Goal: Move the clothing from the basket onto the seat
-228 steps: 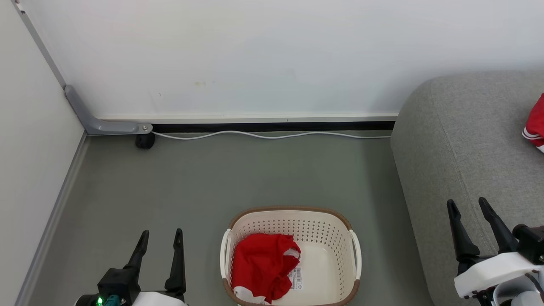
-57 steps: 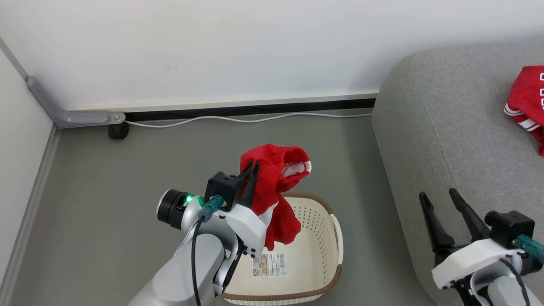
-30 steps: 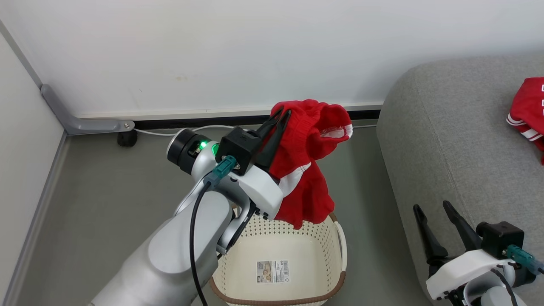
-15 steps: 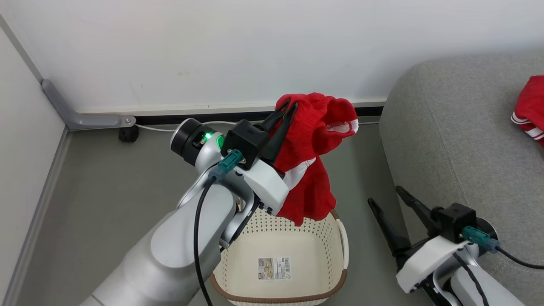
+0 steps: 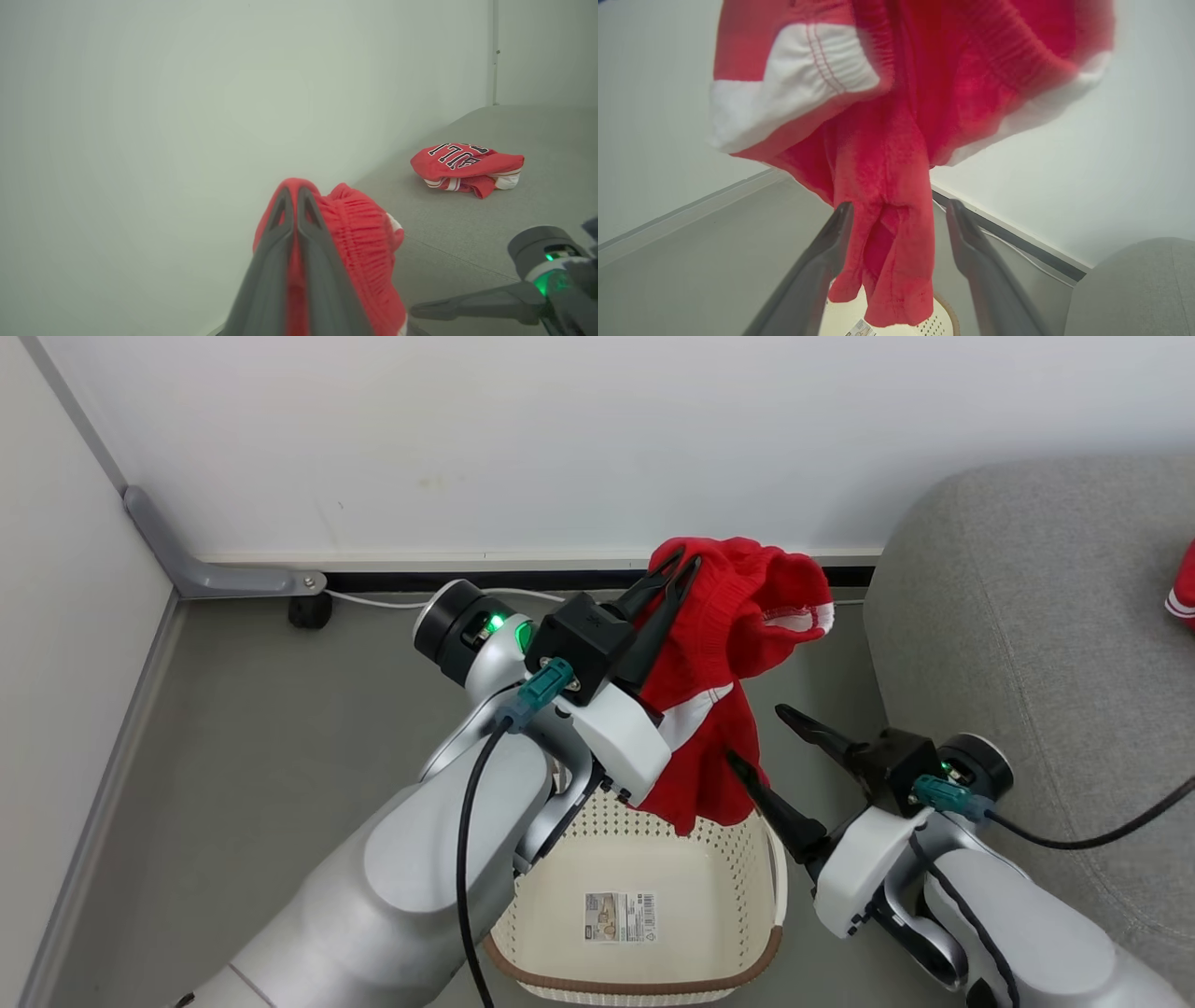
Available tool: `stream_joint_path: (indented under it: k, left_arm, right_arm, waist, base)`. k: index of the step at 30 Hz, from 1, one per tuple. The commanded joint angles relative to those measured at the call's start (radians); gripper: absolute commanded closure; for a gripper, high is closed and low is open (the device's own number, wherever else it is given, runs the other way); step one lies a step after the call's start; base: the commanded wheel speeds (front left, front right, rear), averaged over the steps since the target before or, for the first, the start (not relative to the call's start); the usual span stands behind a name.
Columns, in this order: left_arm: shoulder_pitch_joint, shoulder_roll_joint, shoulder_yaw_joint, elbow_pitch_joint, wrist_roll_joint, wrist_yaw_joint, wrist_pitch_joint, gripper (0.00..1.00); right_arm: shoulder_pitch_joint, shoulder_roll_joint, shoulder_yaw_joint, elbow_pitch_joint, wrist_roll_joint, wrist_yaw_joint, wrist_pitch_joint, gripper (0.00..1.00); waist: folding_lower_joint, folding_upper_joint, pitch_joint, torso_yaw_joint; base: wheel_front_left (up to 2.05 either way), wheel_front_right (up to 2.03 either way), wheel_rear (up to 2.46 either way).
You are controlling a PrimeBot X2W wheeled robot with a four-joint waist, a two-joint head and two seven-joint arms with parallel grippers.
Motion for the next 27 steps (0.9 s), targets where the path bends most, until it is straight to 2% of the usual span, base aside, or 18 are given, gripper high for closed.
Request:
stream_joint_path:
  k: [1,8,15,16,18,22,27]
  left_arm:
    - [-0.06,0.013,0.029,-0.015,0.005,-0.006,-0.012,1.0]
    - [-0.077,-0.006,0.005,-0.003,0.001,-0.013,-0.021,1.0]
    - [-0.085,-0.018,-0.019,0.003,-0.011,-0.016,-0.03,1.0]
    - [-0.085,-0.02,-0.022,0.004,-0.013,-0.016,-0.032,1.0]
    - [-0.084,-0.021,-0.027,0.006,-0.019,-0.014,-0.035,1.0]
    - [-0.079,-0.023,-0.033,0.012,-0.025,-0.013,-0.041,1.0]
    - [-0.069,-0.025,-0.032,0.035,-0.032,-0.006,-0.053,1.0]
  right_arm:
    - [-0.034,-0.006,0.016,-0.008,0.009,0.003,-0.011,0.0]
    - [-0.128,0.004,0.082,0.054,0.018,0.003,-0.011,0.0]
    - [-0.186,0.048,0.138,0.153,0.059,0.003,-0.011,0.0]
    - [-0.192,0.056,0.146,0.164,0.067,0.003,-0.011,0.08]
    - [-0.201,0.067,0.156,0.182,0.084,0.003,-0.011,1.0]
    - [-0.206,0.072,0.164,0.19,0.109,0.003,-0.011,1.0]
    - [-0.204,0.047,0.166,0.171,0.124,0.003,-0.011,1.0]
  waist:
    - [0.0,0.0,0.002,0.005]
    - [0.0,0.0,0.008,0.028]
    - [0.0,0.0,0.01,0.048]
    - [0.0,0.0,0.01,0.05]
    - [0.0,0.0,0.011,0.054]
    - [0.0,0.0,0.01,0.058]
    - [0.0,0.0,0.014,0.046]
  base:
    - [0.0,0.0,0.0]
    - [0.0,0.0,0.0]
    - [0.0,0.0,0.0]
    - [0.0,0.0,0.0]
    - [0.0,0.0,0.0]
    - [0.0,0.0,0.0]
    - [0.0,0.0,0.0]
